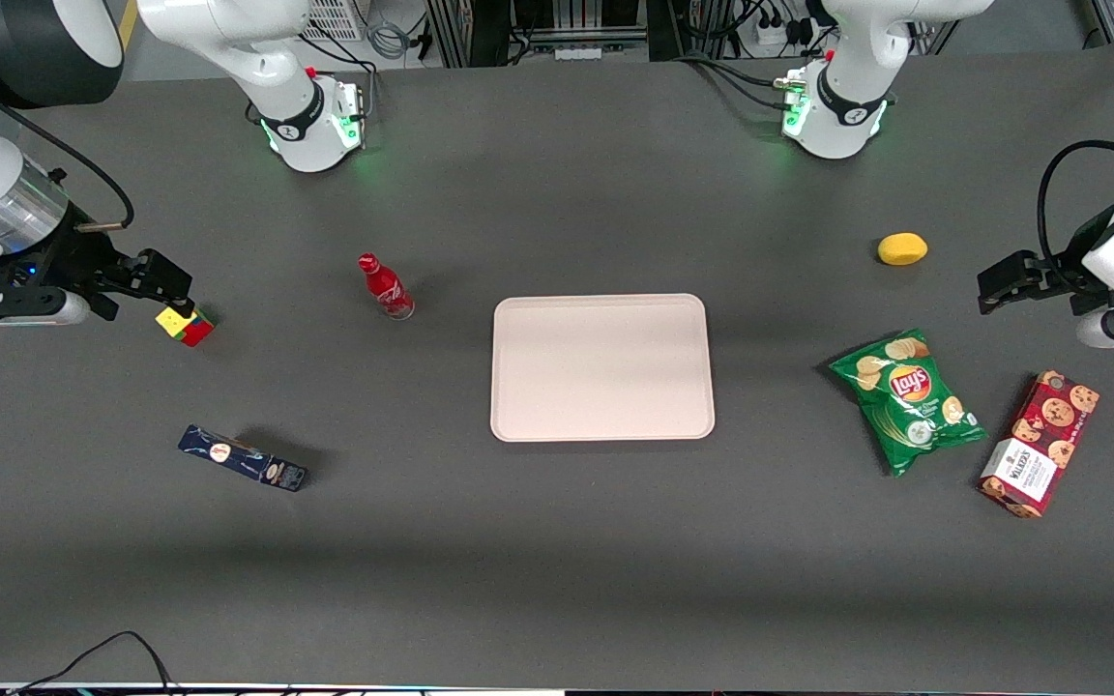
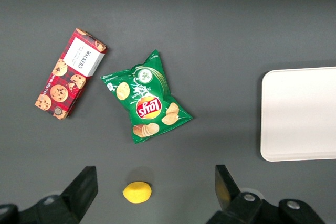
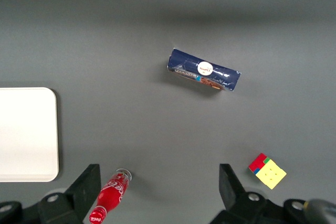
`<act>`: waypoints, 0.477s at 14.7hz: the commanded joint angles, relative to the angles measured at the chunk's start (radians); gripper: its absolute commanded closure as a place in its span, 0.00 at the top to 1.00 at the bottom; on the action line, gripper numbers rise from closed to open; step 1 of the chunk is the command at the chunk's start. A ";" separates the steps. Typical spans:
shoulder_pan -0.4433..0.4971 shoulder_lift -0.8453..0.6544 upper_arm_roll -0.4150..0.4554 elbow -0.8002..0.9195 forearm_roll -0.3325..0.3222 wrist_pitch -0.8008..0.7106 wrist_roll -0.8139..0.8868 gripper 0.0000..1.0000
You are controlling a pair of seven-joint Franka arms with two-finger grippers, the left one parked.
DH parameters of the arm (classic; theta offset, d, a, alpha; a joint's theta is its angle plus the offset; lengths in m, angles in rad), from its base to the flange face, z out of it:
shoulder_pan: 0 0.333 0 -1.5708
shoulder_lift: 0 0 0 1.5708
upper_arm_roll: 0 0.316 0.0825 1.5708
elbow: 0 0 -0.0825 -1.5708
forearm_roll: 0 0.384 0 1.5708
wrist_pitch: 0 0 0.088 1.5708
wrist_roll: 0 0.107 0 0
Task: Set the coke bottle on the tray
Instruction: 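Move the right gripper over the red Coca-Cola bottle and lower it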
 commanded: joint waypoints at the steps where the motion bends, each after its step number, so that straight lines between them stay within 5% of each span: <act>1: 0.009 0.018 -0.001 0.037 -0.013 -0.045 -0.016 1.00; 7: 0.015 0.022 0.038 0.024 0.003 -0.080 -0.004 1.00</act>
